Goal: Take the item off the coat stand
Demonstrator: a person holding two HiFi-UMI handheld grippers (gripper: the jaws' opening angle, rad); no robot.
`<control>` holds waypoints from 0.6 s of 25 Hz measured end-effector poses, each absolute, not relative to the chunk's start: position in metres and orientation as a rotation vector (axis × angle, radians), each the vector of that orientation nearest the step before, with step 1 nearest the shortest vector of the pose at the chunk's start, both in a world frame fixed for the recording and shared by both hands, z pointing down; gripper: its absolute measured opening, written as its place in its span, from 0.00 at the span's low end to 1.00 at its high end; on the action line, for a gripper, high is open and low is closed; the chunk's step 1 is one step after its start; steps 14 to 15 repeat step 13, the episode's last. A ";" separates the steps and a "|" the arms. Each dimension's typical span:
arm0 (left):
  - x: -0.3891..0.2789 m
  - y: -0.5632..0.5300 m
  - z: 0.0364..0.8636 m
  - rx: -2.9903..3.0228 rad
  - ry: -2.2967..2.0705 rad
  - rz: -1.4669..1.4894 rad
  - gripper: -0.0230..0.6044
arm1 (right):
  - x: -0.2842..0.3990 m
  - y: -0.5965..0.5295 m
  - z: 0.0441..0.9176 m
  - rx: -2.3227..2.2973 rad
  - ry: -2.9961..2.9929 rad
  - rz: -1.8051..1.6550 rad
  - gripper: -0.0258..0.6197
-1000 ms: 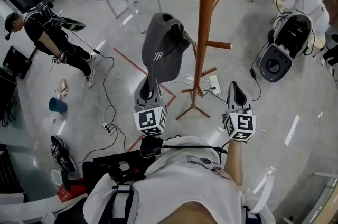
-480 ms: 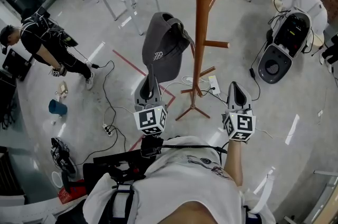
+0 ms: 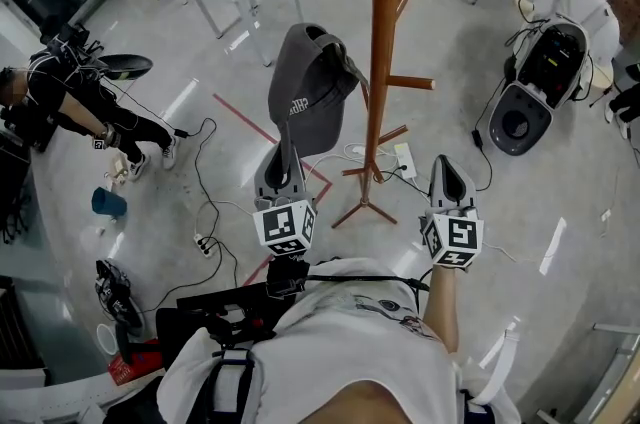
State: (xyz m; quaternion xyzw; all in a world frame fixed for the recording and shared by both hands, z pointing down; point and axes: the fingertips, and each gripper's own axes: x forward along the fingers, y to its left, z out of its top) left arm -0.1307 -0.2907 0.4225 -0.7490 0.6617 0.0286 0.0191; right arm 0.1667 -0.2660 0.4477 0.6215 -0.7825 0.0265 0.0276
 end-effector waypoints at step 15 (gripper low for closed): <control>-0.131 -0.292 0.424 -2.316 2.068 0.095 0.09 | 0.169 -0.267 0.450 1.915 -2.414 0.080 0.04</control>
